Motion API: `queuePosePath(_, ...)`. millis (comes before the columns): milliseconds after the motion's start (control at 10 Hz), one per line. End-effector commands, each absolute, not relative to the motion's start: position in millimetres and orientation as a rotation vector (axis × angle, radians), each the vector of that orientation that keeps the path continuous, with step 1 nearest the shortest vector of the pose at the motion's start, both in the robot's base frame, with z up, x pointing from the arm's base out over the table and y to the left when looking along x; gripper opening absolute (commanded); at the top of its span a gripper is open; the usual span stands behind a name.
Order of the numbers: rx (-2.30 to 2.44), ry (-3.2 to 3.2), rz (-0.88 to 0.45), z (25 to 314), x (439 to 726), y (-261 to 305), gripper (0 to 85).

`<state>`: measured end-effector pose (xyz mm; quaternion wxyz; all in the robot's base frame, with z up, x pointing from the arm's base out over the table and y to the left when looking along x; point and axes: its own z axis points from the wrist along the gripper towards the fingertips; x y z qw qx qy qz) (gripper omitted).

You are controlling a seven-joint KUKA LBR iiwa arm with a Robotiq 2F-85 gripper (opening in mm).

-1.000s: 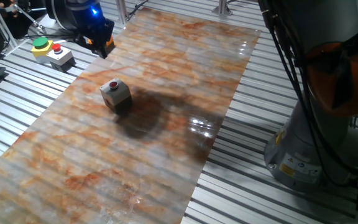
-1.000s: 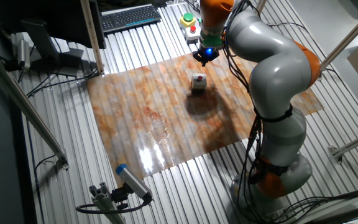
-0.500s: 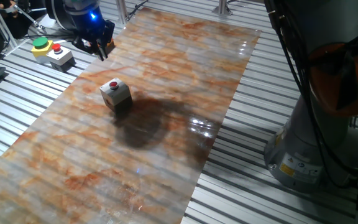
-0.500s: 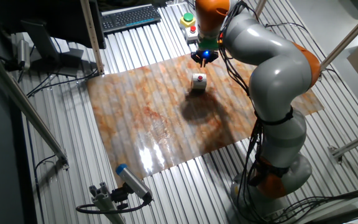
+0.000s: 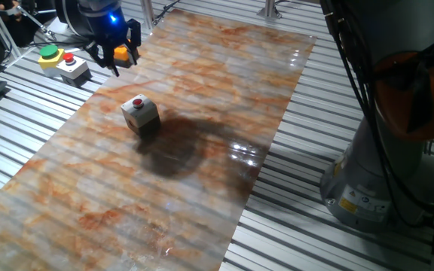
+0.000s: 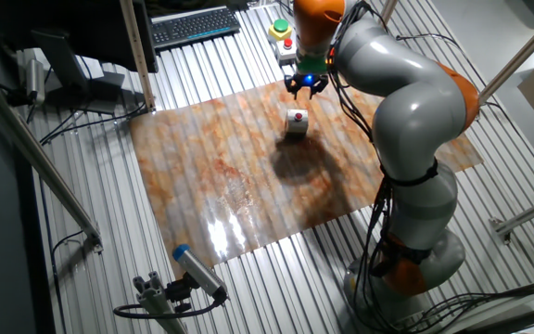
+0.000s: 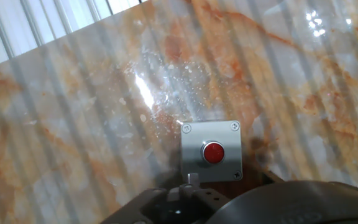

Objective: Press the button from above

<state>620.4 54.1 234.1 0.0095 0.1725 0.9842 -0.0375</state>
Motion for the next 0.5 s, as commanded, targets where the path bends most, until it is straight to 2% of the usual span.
queuePosePath(0,0.546,3.071,-0.116,234.2,620.6,53.9,68.0)
queuePosePath(100,0.546,3.071,-0.102,234.1,620.7,53.8,51.0)
queuePosePath(400,0.548,3.074,-0.077,228.8,619.8,55.7,51.0)
